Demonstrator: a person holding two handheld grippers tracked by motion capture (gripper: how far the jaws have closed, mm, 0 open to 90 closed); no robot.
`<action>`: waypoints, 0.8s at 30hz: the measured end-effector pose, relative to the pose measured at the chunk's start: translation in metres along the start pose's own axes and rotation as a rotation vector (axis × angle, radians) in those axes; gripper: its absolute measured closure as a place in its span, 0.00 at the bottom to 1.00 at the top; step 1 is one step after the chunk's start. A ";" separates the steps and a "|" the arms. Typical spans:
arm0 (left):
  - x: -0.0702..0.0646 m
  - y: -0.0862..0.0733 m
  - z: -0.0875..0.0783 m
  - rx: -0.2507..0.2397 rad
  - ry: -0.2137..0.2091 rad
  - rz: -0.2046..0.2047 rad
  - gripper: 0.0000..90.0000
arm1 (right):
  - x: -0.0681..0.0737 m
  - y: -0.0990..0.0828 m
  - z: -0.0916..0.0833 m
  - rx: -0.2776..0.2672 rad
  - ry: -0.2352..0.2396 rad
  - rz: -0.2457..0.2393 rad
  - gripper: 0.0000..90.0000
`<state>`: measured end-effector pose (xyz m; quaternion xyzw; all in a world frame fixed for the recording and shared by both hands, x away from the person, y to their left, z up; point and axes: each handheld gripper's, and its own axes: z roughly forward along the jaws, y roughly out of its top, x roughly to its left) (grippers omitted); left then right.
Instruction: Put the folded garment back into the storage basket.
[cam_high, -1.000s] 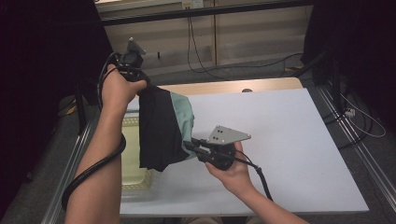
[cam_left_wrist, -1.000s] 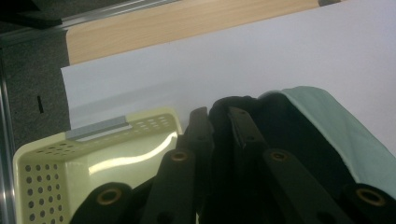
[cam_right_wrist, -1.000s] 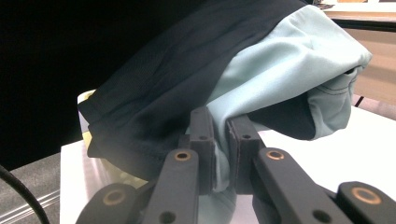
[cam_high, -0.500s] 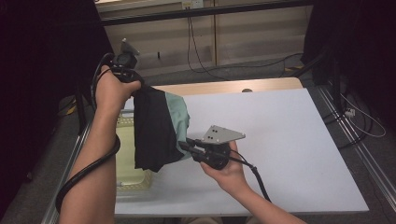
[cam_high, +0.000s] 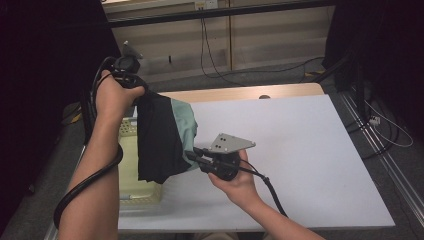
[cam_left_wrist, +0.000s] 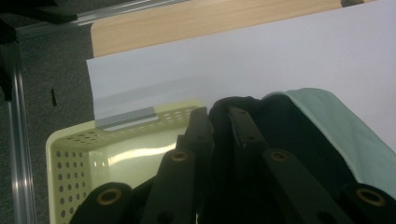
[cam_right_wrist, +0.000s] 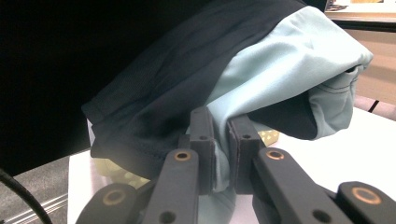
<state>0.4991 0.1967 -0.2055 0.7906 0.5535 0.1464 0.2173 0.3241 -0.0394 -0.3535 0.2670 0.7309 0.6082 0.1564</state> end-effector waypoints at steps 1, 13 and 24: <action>0.001 0.000 0.000 -0.001 -0.003 -0.002 0.90 | 0.000 0.000 0.001 -0.001 0.001 0.002 0.92; 0.014 -0.006 -0.002 0.000 0.007 -0.014 0.90 | 0.004 0.001 0.010 0.008 0.014 -0.007 0.92; 0.019 -0.009 -0.002 0.010 0.017 -0.016 0.90 | 0.009 0.002 0.017 0.011 0.025 -0.011 0.92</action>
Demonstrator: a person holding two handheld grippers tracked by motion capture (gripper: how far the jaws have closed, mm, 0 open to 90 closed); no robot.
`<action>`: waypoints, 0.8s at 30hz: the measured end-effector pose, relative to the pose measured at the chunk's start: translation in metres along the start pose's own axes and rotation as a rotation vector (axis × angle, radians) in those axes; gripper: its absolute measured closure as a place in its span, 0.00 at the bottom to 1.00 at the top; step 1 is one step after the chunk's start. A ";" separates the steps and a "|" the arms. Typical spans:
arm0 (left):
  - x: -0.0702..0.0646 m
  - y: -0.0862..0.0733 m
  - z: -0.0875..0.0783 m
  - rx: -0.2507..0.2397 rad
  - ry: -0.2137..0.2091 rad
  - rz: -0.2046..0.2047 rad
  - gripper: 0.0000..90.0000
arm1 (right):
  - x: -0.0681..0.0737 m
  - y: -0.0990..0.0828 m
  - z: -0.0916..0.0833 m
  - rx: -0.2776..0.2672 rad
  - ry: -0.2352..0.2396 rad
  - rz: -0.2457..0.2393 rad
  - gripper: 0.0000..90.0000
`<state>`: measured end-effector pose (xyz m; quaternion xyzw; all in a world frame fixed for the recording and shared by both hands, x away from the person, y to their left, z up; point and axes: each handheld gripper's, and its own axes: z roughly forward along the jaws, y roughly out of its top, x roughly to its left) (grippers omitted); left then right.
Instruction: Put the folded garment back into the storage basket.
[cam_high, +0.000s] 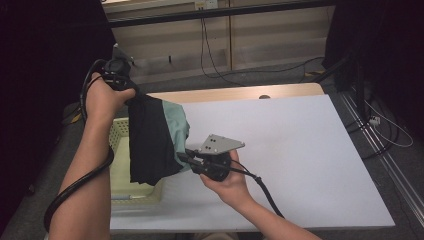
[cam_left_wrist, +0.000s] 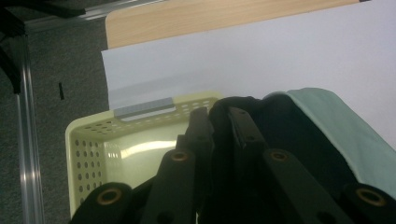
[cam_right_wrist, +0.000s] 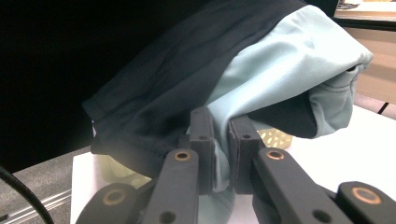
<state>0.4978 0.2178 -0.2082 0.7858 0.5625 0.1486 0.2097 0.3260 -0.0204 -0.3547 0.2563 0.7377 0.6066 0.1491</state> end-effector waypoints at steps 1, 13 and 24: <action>0.001 0.000 0.000 0.002 0.002 0.000 0.90 | 0.001 0.000 0.001 0.000 0.001 -0.001 0.92; 0.009 -0.005 -0.002 0.013 0.020 -0.007 0.90 | 0.006 0.000 0.009 0.001 0.017 0.000 0.92; 0.018 -0.009 0.000 0.030 0.026 -0.018 0.90 | 0.011 0.001 0.017 0.005 0.027 -0.004 0.92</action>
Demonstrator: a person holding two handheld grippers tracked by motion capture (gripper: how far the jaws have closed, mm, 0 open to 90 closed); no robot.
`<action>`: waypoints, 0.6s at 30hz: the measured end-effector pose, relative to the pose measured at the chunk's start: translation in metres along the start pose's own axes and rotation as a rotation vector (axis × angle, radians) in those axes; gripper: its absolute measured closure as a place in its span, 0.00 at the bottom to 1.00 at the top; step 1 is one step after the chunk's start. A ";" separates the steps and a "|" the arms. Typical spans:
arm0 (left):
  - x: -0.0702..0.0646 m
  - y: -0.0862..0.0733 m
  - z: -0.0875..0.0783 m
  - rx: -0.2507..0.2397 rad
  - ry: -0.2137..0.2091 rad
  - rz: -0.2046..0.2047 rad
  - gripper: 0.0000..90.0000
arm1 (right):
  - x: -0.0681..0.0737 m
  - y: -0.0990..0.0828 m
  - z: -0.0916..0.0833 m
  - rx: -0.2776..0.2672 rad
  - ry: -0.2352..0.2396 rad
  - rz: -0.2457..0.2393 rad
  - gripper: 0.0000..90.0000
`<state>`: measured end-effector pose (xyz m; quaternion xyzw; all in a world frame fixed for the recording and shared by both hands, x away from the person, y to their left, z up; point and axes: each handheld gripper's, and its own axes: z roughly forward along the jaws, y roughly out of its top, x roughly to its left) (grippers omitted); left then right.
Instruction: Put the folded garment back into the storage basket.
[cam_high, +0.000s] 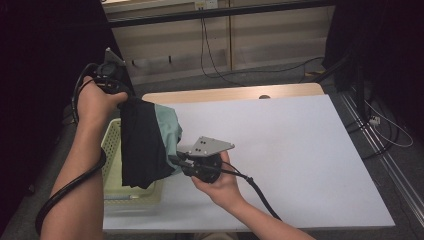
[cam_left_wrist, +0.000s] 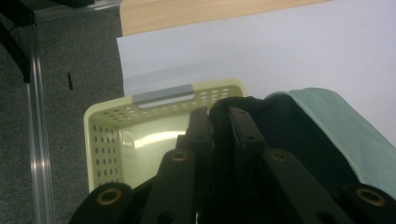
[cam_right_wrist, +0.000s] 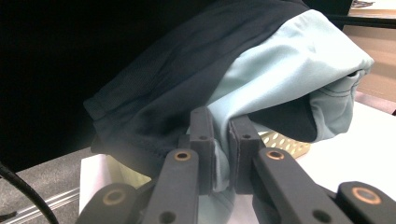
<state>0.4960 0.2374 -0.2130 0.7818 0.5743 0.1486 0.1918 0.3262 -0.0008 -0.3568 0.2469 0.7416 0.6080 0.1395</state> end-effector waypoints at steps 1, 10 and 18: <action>0.000 0.000 0.000 0.001 0.003 -0.002 0.90 | 0.000 0.000 0.000 0.001 0.001 -0.001 0.92; 0.003 -0.001 0.002 0.014 0.021 0.001 0.90 | 0.003 -0.002 0.006 0.007 0.006 0.000 0.92; 0.005 -0.003 0.002 0.002 0.018 0.001 0.90 | 0.004 -0.004 0.010 0.011 0.008 -0.001 0.92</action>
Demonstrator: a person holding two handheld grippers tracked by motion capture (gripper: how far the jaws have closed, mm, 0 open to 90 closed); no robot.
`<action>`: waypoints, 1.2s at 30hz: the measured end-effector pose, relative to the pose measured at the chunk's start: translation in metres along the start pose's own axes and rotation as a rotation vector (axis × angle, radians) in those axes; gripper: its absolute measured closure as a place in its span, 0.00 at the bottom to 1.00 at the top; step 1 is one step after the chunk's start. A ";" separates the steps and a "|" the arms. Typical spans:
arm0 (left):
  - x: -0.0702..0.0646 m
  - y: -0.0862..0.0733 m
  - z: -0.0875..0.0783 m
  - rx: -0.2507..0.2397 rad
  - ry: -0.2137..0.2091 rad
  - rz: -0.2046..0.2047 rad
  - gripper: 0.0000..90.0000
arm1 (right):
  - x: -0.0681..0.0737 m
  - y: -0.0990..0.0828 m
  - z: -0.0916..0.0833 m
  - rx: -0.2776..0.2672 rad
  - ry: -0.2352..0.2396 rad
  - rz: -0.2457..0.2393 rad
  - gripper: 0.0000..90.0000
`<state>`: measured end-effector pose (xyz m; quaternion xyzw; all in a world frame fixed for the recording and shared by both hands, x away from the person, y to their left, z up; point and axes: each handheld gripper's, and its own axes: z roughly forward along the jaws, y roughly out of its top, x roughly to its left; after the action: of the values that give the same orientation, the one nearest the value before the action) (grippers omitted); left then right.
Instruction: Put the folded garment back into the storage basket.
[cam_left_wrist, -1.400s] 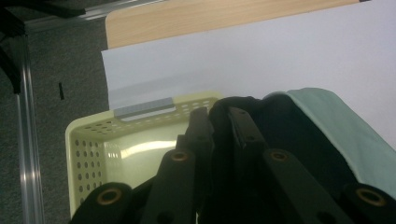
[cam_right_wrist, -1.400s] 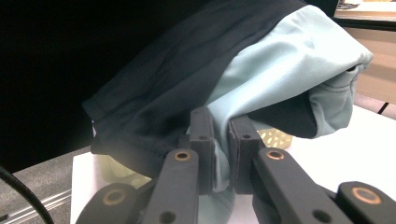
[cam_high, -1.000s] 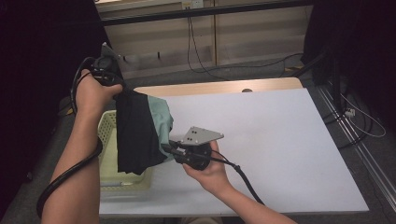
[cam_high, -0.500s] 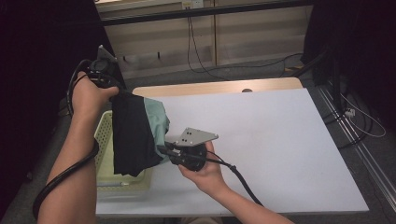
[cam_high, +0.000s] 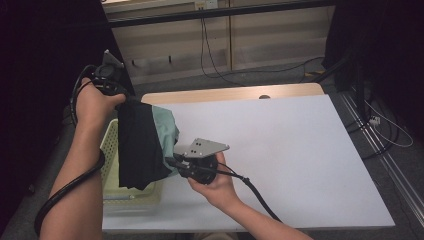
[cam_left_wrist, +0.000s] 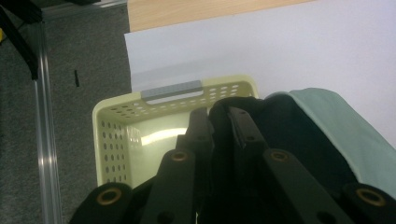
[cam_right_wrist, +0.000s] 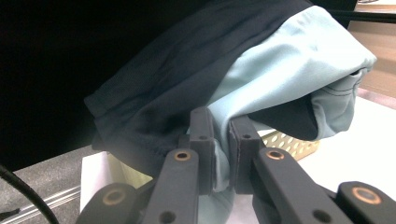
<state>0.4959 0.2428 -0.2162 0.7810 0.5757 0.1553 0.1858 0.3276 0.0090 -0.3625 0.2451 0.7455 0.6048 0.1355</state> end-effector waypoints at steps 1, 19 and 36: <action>0.000 0.000 0.000 -0.002 -0.001 0.003 0.90 | 0.000 0.000 0.001 0.002 0.002 0.001 0.92; 0.036 -0.012 0.011 -0.001 0.017 -0.005 0.90 | 0.015 -0.003 0.038 0.018 0.030 -0.027 0.92; 0.027 -0.026 0.035 -0.106 0.039 0.111 0.33 | -0.003 -0.007 0.021 0.067 -0.021 -0.065 0.31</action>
<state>0.4975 0.2716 -0.2584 0.7974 0.5262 0.2110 0.2068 0.3396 0.0238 -0.3745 0.2317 0.7716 0.5719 0.1547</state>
